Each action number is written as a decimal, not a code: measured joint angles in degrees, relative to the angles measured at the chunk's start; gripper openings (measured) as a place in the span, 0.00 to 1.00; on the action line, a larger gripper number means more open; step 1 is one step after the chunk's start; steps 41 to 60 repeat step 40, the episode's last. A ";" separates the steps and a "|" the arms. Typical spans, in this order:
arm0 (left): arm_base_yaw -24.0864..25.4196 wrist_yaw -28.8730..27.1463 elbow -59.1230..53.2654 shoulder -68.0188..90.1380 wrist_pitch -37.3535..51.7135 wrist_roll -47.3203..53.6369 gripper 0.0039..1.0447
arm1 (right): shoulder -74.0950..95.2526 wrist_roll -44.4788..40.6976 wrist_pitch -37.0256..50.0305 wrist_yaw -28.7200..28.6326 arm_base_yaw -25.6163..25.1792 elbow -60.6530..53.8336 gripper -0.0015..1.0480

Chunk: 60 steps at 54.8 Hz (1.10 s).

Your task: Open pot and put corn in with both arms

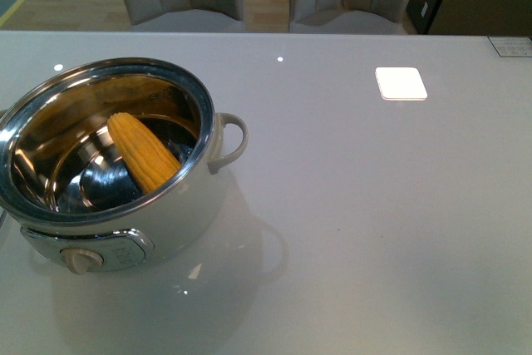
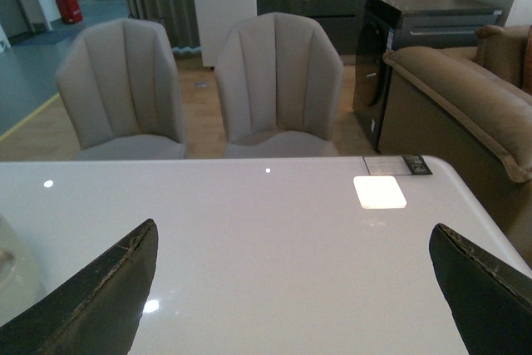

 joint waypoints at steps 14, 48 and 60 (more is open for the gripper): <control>0.02 -0.02 0.00 0.00 0.00 0.00 0.93 | 0.00 0.00 0.00 0.00 0.00 0.00 0.91; 0.02 0.00 0.00 0.00 0.00 0.02 0.93 | 0.00 0.00 0.00 0.00 0.00 0.00 0.91; 0.02 0.00 0.00 0.00 0.00 0.02 0.93 | 0.00 0.00 0.00 0.00 0.00 0.00 0.91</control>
